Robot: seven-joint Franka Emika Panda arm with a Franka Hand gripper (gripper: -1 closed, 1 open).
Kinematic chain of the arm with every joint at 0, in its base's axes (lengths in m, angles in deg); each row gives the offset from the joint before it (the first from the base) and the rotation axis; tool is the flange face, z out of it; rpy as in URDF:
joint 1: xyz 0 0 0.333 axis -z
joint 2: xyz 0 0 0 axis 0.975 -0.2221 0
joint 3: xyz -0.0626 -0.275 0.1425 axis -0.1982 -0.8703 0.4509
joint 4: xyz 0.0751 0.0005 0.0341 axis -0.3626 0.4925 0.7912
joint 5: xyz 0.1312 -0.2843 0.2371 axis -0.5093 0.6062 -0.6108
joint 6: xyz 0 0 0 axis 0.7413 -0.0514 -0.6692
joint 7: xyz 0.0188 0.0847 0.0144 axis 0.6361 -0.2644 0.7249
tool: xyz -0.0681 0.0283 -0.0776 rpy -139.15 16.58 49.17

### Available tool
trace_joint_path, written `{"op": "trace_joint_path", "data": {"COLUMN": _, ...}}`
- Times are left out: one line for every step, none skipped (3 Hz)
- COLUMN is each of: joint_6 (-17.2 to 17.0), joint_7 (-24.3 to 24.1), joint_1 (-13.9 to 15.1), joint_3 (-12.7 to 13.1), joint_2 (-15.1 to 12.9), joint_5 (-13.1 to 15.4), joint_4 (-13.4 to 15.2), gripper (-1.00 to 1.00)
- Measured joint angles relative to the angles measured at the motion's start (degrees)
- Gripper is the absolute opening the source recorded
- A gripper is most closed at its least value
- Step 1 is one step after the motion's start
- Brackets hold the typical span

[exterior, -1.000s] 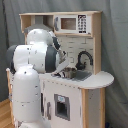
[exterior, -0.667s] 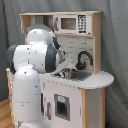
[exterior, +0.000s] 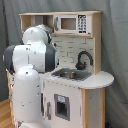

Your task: Play with the kitchen

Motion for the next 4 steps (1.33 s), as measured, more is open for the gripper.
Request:
{"op": "trace_joint_path", "data": {"joint_6": -0.5, "joint_7": -4.4, "joint_1": 0.0, "joint_3": 3.6, "joint_2": -0.2, "joint_5": 0.1, "joint_4": -1.8, "gripper": 1.0}}
{"op": "trace_joint_path", "data": {"joint_6": -0.7, "joint_7": -9.3, "joint_1": 0.0, "joint_3": 7.0, "joint_2": -0.2, "joint_5": 0.4, "joint_4": -3.7, "gripper": 1.0}}
{"op": "trace_joint_path", "data": {"joint_6": -2.8, "joint_7": -13.0, "joint_1": 0.0, "joint_3": 11.4, "joint_2": -0.4, "joint_5": 1.6, "joint_4": -6.1, "gripper": 1.0}}
{"op": "trace_joint_path", "data": {"joint_6": -5.5, "joint_7": -15.4, "joint_1": 0.0, "joint_3": 15.6, "joint_2": -0.7, "joint_5": 3.7, "joint_4": -8.5, "gripper": 1.0}}
